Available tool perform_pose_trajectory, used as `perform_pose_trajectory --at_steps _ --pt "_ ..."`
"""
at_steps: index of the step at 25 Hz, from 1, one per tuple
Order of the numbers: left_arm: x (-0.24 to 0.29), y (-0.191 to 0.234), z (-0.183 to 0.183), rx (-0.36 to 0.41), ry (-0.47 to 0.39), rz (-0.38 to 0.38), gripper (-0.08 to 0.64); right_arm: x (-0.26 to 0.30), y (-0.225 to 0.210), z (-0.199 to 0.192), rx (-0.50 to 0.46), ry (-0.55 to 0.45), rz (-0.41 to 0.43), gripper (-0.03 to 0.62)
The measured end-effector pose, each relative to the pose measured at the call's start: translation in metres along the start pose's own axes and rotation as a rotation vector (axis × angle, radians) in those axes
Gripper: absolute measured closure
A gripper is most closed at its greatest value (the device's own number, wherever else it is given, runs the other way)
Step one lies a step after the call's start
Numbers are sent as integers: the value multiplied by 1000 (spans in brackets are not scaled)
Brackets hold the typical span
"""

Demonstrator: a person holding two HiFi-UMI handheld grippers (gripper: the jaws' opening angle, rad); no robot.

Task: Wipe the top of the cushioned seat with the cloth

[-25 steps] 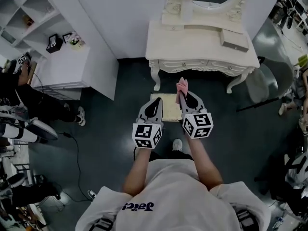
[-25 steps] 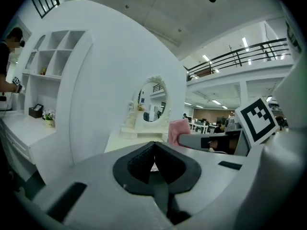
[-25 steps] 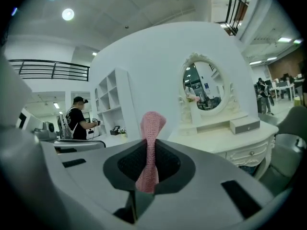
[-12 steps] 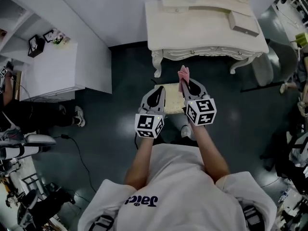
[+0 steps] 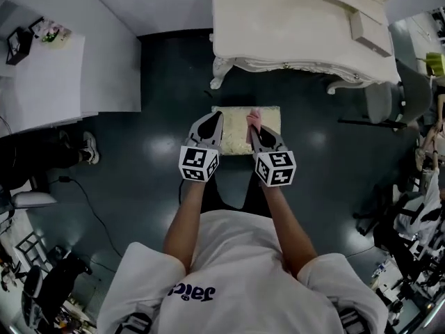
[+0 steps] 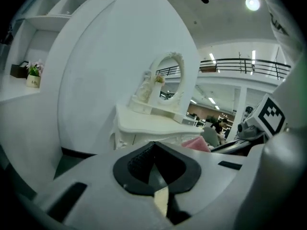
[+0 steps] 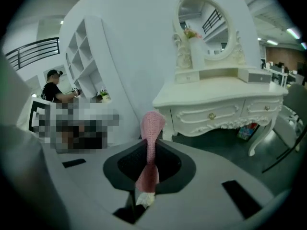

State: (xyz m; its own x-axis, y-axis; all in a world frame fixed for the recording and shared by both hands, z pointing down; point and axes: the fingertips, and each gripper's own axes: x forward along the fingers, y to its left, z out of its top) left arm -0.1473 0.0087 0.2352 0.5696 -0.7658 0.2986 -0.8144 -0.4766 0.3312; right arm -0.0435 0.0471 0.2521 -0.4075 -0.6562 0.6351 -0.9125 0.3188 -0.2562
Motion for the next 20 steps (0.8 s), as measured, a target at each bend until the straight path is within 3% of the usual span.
perform_pose_trajectory --at_steps 3,5,11,15,20 --pt "22 20 -54 19 76 74 546 33 -30 -43 47 74 36 565" --pt "36 32 -88 -8 115 130 546 57 -56 -70 81 131 50 565" --pt "79 45 -173 -74 150 223 546 116 -113 -149 115 281 82 565" --pt "105 71 -213 -88 154 251 546 164 -123 -181 152 328 97 565" --pt "99 107 -258 -89 187 248 546 226 -94 -222 170 412 157 565"
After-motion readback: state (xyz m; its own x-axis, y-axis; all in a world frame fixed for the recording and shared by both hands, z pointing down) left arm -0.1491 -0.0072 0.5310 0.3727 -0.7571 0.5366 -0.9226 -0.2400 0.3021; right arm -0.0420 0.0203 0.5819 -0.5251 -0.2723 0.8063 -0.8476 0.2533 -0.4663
